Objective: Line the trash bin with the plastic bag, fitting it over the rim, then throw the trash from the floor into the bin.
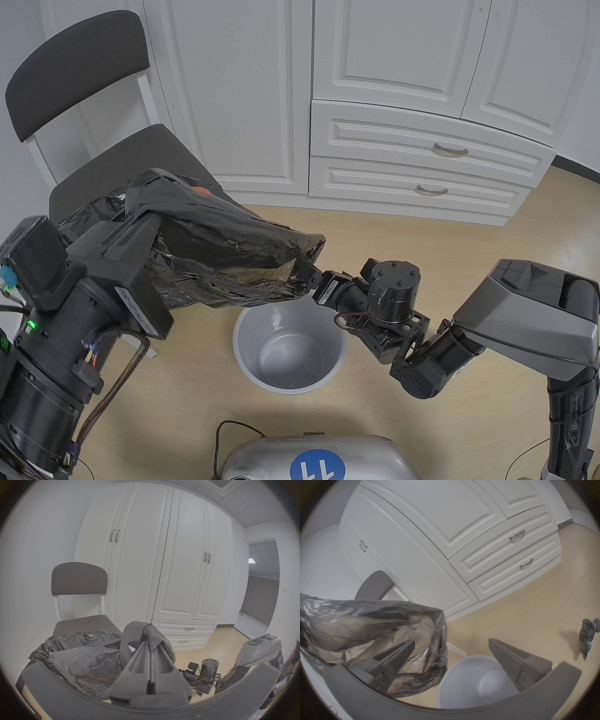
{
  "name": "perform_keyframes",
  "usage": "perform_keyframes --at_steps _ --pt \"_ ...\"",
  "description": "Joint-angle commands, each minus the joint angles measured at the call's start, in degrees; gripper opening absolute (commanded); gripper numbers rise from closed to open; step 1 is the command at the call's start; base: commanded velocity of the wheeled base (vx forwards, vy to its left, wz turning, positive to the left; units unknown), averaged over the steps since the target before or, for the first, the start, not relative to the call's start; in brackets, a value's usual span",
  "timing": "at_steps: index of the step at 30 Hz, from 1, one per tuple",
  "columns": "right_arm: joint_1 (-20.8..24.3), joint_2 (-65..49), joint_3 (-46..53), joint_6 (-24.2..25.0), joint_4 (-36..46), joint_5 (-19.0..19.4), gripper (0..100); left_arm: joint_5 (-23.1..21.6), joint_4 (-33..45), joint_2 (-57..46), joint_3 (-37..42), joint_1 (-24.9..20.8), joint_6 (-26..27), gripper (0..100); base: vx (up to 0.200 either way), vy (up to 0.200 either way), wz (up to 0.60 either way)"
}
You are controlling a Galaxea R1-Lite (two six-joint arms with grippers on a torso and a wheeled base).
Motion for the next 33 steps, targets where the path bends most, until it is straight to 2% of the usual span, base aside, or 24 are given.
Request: perform_keyframes --at_steps 1,4,16,17,29,33 --pt "-1.4 3.4 -4.9 2.1 2.5 1.8 100 -0.3 -0.3 -0.2 0.0 0.0 0.1 0 0.000 0.000 0.00" --pt "-1.1 2.9 -5.0 2.2 2.5 3.0 100 -1.4 -0.3 -0.1 0.0 0.0 -0.1 0 0.000 0.000 0.00" --pt "-0.4 3.1 -5.0 3.6 1.8 3.3 100 -1.5 -0.7 0.3 0.1 0.0 -0.2 0 0.000 0.000 0.00" --pt "-0.4 3.0 -5.0 3.6 1.8 3.3 0 -1.5 -0.7 0.3 0.1 0.0 -0.2 0 0.000 0.000 0.00" --pt "0.0 2.8 -4.9 4.4 1.7 3.1 0 -1.6 -0.8 0.3 0.1 -0.1 -0.2 0 0.000 0.000 0.00" --pt "-0.7 1.7 -4.0 1.9 1.8 2.5 0 -1.5 -0.8 0.6 0.2 -0.1 -0.3 0 0.000 0.000 0.00"
